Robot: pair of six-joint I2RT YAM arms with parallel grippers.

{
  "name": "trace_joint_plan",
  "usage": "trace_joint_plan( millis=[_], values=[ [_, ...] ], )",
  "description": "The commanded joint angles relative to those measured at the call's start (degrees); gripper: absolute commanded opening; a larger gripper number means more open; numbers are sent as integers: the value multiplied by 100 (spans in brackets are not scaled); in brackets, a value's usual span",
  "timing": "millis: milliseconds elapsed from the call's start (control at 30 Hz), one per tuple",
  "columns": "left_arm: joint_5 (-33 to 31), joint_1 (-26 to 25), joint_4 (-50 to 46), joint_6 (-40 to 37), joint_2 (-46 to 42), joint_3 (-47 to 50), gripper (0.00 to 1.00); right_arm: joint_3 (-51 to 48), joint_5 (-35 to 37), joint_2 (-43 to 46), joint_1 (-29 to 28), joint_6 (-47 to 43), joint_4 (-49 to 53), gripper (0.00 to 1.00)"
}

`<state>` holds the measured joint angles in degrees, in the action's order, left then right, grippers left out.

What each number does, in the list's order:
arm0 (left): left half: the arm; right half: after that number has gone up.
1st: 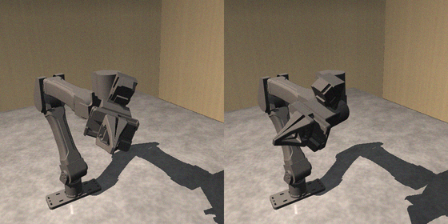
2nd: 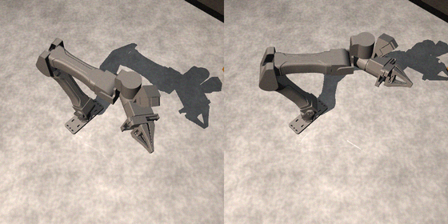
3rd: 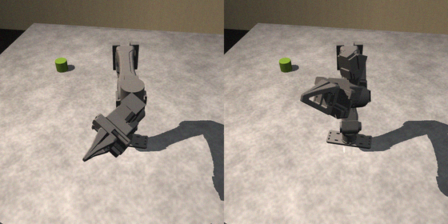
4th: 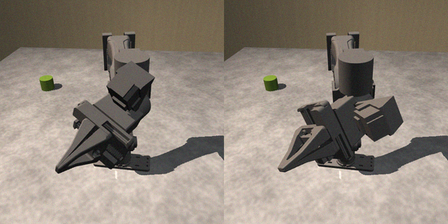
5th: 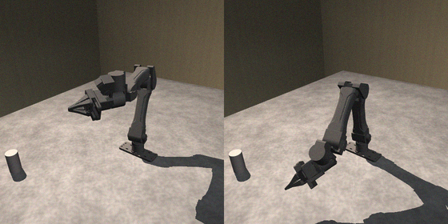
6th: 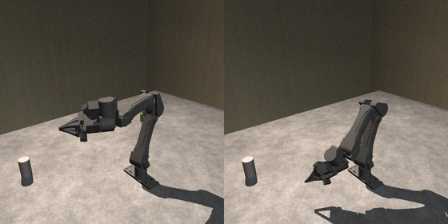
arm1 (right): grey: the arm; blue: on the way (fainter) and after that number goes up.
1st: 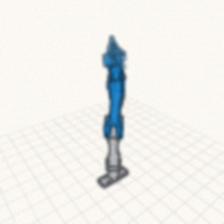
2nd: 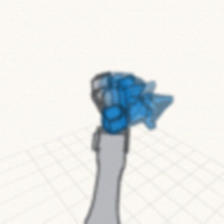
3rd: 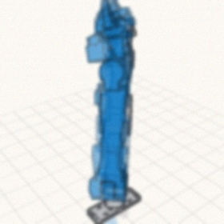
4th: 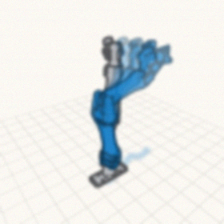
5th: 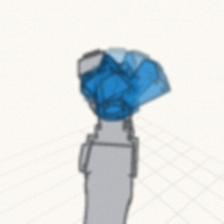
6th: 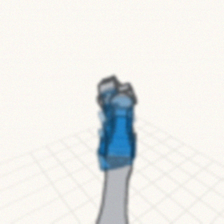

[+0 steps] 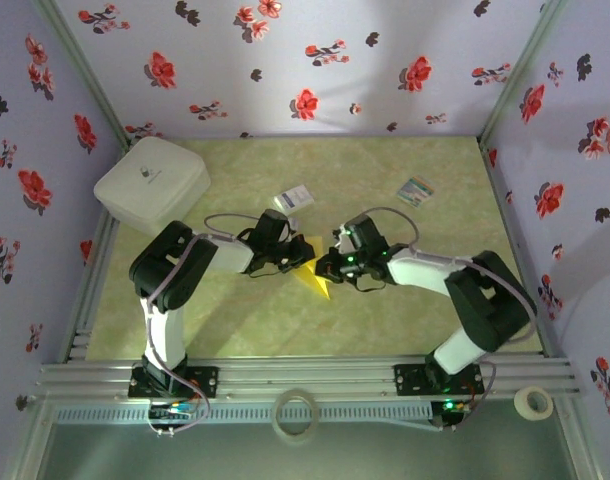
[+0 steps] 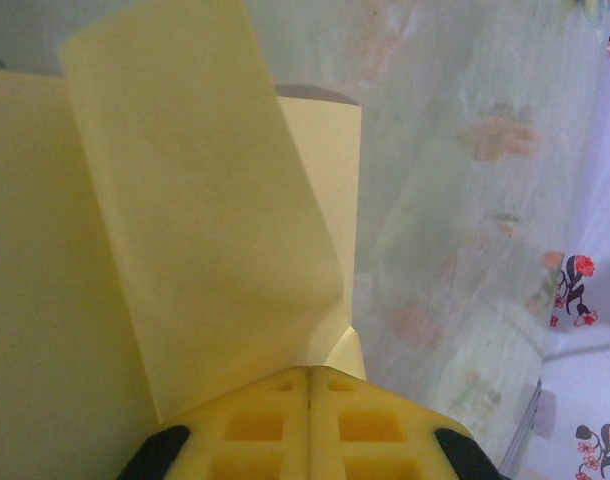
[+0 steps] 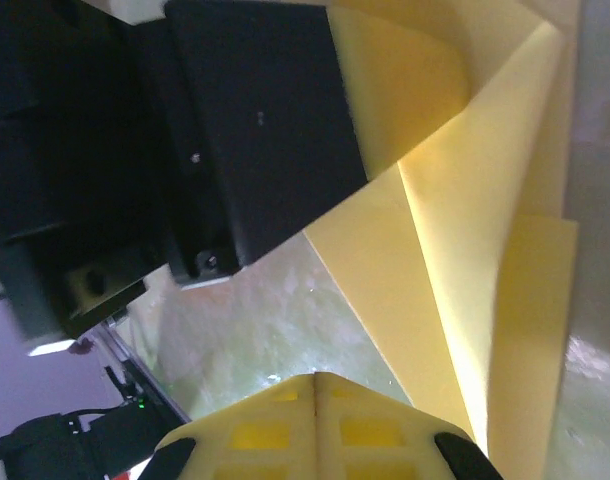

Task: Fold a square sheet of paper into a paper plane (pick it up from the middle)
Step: Fourth fold the wing at the center of the table.

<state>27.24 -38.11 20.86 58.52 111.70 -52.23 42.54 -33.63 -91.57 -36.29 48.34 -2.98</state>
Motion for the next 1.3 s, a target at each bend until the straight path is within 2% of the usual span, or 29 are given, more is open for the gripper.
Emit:
trace_joint_plan(
  millis=[0, 267, 733, 933, 1267],
  values=[
    [-70, -15, -171, -52, 188, 140, 0, 293, -24, -339, -176, -201, 202, 1],
    [-62, -12, -188, -59, 162, 155, 0, 524, 373, -768, -186, -474, 584, 2],
    [-66, -12, -198, -59, 180, 158, 0, -321, 146, -797, -69, -149, -234, 2],
    [-64, -14, -197, -55, 175, 177, 0, -663, 36, -568, -59, 9, -492, 4],
    [-87, -4, -179, -45, 231, 195, 0, -1167, 45, -37, -95, -158, -141, 4]
  ],
)
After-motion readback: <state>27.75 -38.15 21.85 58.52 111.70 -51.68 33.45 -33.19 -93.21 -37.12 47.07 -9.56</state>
